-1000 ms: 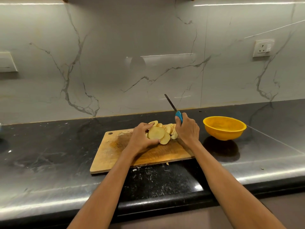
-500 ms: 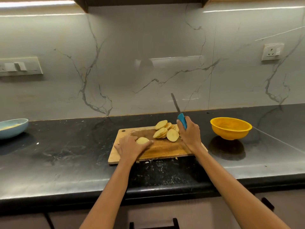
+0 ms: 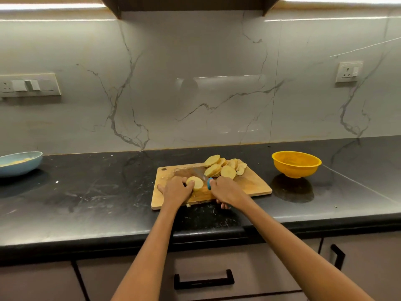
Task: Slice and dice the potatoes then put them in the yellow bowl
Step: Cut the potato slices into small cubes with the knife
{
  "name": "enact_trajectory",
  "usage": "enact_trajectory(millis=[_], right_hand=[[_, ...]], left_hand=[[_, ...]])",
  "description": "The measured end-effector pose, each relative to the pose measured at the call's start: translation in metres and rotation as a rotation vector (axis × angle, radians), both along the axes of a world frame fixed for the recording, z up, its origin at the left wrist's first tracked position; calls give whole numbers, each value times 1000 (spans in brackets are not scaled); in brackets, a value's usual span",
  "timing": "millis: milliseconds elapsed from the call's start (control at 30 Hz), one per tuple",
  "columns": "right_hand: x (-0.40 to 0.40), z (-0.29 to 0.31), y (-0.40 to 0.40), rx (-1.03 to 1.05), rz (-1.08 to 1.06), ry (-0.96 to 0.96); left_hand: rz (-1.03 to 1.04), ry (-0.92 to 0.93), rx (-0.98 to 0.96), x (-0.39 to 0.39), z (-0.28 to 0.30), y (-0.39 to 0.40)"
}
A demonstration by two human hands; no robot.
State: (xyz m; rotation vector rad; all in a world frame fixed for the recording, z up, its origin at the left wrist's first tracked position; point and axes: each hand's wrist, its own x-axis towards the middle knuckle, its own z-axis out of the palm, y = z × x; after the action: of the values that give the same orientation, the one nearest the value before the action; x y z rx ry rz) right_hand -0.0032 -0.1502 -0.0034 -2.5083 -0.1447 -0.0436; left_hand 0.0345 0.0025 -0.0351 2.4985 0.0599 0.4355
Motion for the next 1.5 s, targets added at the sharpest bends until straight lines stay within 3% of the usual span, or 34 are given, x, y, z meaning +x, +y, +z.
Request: enact_trajectory(millis=[267,533,800,967,1500], right_hand=[[-12,6,8,-126,-43,56],[-10,8,16,-180,-5,85],[-13,20,18,-295,23,101],[-13,29,25,-387,49,147],[-71,17,-14,-496,37,-74]], left_hand=[[-122,48,49,-7,5,8],[-58,-81,-70,-9,-1,8],[-154,49,-2,-5,7,10],[-139,38,-7,-2,5,11],[-146,-15,-47,-6,0,11]])
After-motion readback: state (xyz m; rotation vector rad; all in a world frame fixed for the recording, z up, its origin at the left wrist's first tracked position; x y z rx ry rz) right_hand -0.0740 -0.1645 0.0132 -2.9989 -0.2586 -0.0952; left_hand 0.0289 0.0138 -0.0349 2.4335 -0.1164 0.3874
